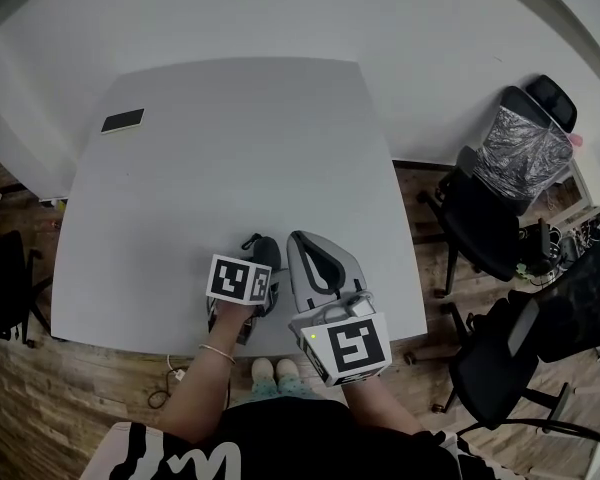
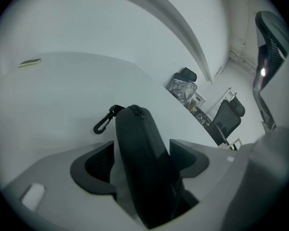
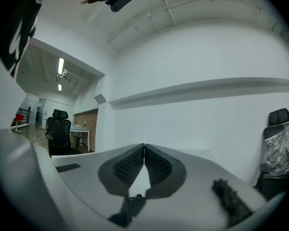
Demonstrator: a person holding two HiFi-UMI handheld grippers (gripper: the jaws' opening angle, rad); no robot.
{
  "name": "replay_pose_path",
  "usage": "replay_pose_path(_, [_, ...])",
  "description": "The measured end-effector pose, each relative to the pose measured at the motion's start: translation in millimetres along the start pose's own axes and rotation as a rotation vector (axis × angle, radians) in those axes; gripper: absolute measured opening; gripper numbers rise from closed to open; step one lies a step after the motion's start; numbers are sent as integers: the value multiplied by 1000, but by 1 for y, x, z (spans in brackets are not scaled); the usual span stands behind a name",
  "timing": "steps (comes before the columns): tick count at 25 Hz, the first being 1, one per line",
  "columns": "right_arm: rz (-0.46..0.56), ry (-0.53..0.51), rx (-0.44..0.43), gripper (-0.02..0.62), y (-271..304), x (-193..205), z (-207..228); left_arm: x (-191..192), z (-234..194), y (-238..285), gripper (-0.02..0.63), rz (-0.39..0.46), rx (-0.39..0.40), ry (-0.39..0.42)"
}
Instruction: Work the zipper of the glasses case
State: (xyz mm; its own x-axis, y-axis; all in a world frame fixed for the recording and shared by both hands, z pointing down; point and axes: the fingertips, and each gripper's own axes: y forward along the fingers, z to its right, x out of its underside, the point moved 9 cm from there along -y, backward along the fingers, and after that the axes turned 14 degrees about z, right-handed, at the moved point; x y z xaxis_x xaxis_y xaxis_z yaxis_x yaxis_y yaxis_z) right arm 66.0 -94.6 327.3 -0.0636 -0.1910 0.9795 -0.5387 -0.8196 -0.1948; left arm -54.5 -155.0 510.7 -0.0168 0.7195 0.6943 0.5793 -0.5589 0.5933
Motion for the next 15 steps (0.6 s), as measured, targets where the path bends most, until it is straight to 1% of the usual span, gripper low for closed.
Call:
replay_pose_path(1, [-3,2,1,8,0,0,1,-2,1,0,330,4,-5,38])
replay_pose_path(2, [-5,8,3,8,-1,1,3,-3,2,0,306,1,-8,86])
replay_pose_path(4, [-3,27,10,8,-3,2,6,-4,6,2,301,-16,-3,178])
replay_pose_path(6, [3,41,14,8,-4,3,7,-3,8,2,296,-25,12,238])
replay_pose_path(9, [12,41,12,8,-5,1,8,1,10,-2,284,-7,13,305])
replay_pose_path(12, [17,26,8,8,-5,-3,12,3,7,-14,268,28,-23,372])
replay_pose_path(14, [21,4,11,8,-6,-3,19,-6,8,-28,265,80,-16,393])
replay_pose_path(15, [22,-10,11,8,-7,-3,22,-13,9,-37,264,119,10,394])
